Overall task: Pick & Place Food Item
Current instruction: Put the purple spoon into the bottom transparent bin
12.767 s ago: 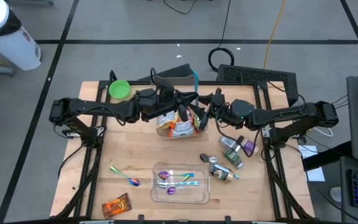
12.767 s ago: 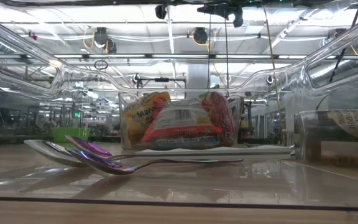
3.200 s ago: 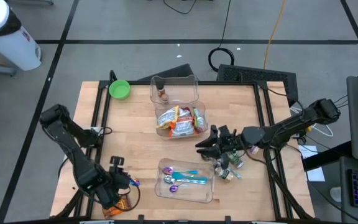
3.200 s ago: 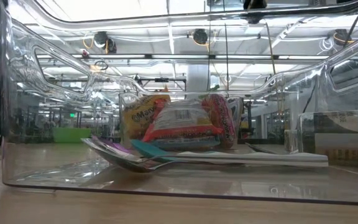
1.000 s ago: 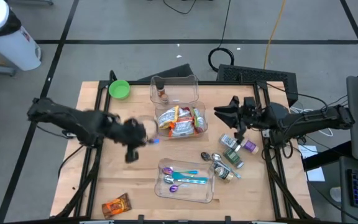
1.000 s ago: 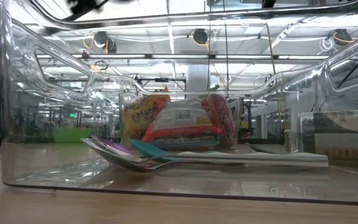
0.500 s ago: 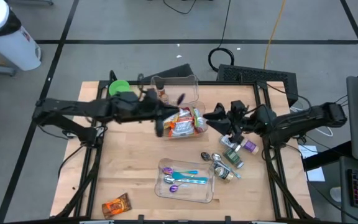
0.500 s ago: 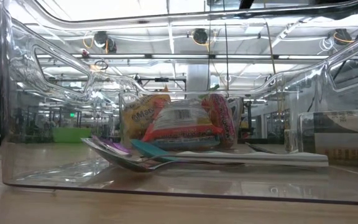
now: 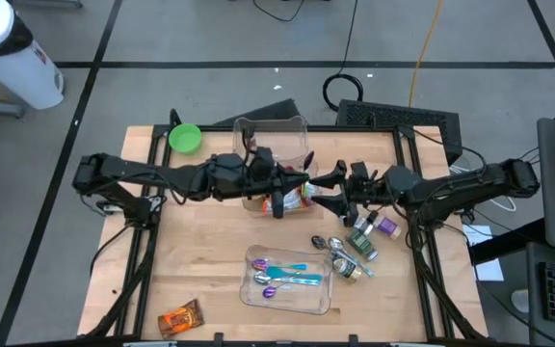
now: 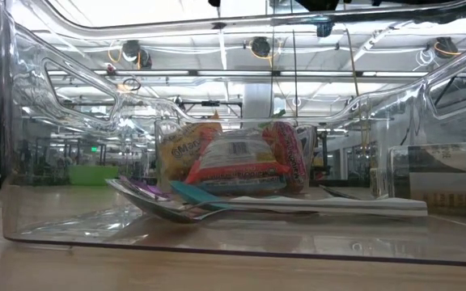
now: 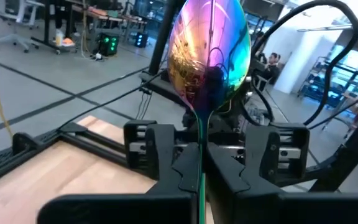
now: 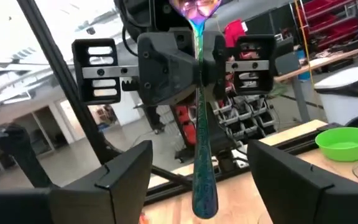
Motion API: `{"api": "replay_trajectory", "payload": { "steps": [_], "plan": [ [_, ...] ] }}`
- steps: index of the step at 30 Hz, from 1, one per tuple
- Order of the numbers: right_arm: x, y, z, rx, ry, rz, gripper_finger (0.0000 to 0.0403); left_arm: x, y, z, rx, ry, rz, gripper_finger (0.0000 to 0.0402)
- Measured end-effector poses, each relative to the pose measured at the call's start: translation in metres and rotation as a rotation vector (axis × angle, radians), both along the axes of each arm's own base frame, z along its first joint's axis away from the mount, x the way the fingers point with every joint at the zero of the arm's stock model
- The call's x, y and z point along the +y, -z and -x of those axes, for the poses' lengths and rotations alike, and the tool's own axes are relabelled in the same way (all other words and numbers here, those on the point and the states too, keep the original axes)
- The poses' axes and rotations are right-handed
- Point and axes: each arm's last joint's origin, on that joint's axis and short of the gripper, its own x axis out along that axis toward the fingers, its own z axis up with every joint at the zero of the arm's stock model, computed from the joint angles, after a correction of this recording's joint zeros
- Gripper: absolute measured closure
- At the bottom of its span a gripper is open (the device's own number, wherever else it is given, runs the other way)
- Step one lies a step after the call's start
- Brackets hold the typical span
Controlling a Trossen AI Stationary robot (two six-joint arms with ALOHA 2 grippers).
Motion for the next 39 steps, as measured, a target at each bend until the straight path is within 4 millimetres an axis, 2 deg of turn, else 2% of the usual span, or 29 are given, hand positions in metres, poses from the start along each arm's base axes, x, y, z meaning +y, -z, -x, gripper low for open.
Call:
{"api": "replay_trajectory", "payload": {
  "steps": [6, 19, 30, 34, 39],
  "plan": [
    [-0.007, 0.002, -0.001, 0.021, 0.066, -0.038, 0.0153, 0.001, -0.002, 0.000, -0.025, 0.009, 0.018, 0.0394],
    [-0.007, 0.000, -0.003, -0.022, -0.011, -0.118, 0.0156, 0.006, -0.006, 0.000, -0.063, 0.042, 0.026, 0.0394],
    [-0.005, 0.011, -0.016, -0.003, -0.060, -0.146, 0.0157, 0.009, 0.006, -0.012, -0.064, 0.065, 0.054, 0.0394],
    [-0.005, 0.010, -0.015, -0.012, -0.056, -0.128, 0.0174, 0.010, 0.007, -0.012, -0.053, 0.062, 0.048, 0.0391],
    [-0.006, 0.006, -0.014, -0.053, -0.048, -0.101, 0.0227, 0.013, 0.008, -0.012, -0.034, 0.061, 0.046, 0.0394]
  ]
}}
